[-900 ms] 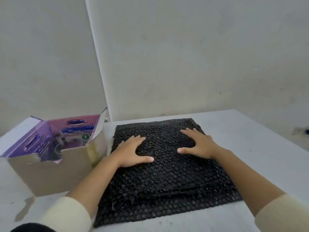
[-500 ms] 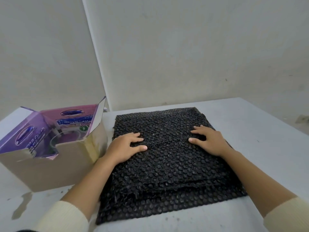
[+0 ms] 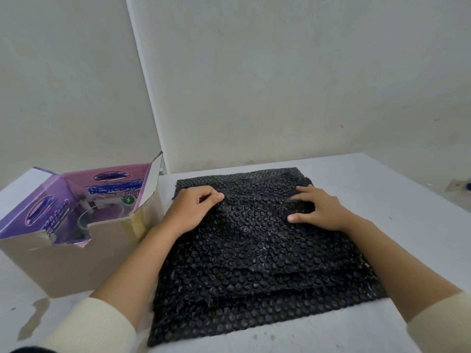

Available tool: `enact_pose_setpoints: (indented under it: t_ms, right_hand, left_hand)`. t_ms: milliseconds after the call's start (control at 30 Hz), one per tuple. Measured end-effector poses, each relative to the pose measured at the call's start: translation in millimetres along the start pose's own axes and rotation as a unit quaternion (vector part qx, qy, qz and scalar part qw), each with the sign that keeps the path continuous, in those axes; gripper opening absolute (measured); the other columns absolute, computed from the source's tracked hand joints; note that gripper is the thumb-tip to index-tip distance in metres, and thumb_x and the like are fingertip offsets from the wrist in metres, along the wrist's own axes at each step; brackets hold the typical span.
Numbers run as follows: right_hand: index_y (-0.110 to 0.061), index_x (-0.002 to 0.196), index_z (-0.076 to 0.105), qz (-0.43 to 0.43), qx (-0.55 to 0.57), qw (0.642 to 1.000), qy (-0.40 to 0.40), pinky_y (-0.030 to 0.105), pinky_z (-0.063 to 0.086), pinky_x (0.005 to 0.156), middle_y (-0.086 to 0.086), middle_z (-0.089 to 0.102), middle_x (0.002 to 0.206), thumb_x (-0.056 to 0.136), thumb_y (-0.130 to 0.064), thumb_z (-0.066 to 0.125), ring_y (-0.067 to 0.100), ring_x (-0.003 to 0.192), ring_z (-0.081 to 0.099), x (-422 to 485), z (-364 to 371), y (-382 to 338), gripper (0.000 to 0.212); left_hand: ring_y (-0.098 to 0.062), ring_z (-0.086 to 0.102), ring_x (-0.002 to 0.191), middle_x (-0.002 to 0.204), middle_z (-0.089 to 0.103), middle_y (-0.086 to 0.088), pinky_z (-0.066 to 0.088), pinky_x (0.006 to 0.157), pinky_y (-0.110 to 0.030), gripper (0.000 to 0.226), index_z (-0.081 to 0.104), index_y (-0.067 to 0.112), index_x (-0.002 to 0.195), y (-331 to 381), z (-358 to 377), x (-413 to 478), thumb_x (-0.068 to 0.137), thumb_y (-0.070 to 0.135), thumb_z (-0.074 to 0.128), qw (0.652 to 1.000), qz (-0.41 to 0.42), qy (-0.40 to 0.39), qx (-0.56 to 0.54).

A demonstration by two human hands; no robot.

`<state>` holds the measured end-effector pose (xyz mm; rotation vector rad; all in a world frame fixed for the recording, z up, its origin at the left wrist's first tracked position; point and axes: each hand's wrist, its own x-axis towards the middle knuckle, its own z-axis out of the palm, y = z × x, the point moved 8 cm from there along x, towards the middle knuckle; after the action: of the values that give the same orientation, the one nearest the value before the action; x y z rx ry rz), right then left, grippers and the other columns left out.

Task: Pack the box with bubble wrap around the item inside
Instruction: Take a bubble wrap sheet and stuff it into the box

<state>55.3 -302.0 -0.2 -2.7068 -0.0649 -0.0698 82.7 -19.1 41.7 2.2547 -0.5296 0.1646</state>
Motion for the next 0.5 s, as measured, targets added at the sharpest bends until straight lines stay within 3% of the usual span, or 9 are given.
enact_pose_setpoints:
  t_ms: [100,167,233,267,367,500]
  right_hand:
    - [-0.036,0.079,0.06,-0.01,0.043,0.999,0.023,0.051,0.027,0.108,-0.006,0.053,0.137,0.071,-0.05,0.073,0.017,0.138,0.033,5,-11,0,0.021]
    - [-0.033,0.064,0.053,-0.011,0.091,0.995,0.04,0.041,0.04,0.093,-0.003,0.069,0.103,0.07,-0.045,0.075,0.019,0.111,0.057,5,-22,0,0.026]
    - [-0.023,0.06,0.054,-0.017,0.13,0.989,0.063,0.031,0.038,0.068,-0.003,0.061,0.066,0.07,-0.038,0.078,0.016,0.07,0.057,2,-36,-2,0.03]
    - [-0.019,0.06,0.054,-0.021,0.142,0.987,0.076,0.03,0.035,0.063,-0.003,0.057,0.061,0.07,-0.034,0.079,0.015,0.063,0.053,1,-42,-3,0.031]
    - [-0.02,0.066,0.056,-0.024,0.163,0.981,0.099,0.029,0.039,0.065,-0.003,0.062,0.068,0.069,-0.032,0.08,0.015,0.068,0.055,3,-51,-1,0.027]
    - [-0.023,0.079,0.047,-0.008,0.184,0.978,0.101,0.027,0.04,0.066,-0.01,0.056,0.083,0.07,-0.035,0.079,0.011,0.078,0.053,6,-45,5,0.035]
  left_hand:
    - [-0.012,0.057,0.07,0.07,0.065,0.007,0.043,0.071,-0.031,0.024,0.062,0.031,0.066,3,-2,2,0.087,0.042,0.057,1.0,-0.004,0.001,-0.007]
    - [-0.009,0.061,0.074,0.072,0.068,0.008,0.043,0.074,-0.029,0.019,0.065,0.028,0.072,0,-6,3,0.083,0.043,0.061,0.999,-0.03,0.013,-0.026]
    - [-0.003,0.056,0.062,0.061,0.061,0.009,0.04,0.066,-0.025,0.02,0.065,0.025,0.08,-2,-11,2,0.079,0.044,0.066,0.997,-0.059,0.028,-0.04]
    - [-0.002,0.054,0.061,0.062,0.06,0.009,0.038,0.066,-0.024,0.023,0.063,0.024,0.086,-3,-12,1,0.077,0.044,0.068,0.995,-0.072,0.035,-0.052]
    - [-0.011,0.051,0.101,0.109,0.056,0.006,0.037,0.085,-0.026,0.045,0.055,0.023,0.109,-11,-13,-4,0.072,0.038,0.075,0.983,-0.117,0.047,-0.129]
    - [-0.01,0.041,0.115,0.12,0.042,0.007,0.032,0.091,-0.026,0.055,0.041,0.025,0.115,-23,-7,-11,0.074,0.021,0.077,0.975,-0.139,0.057,-0.162]
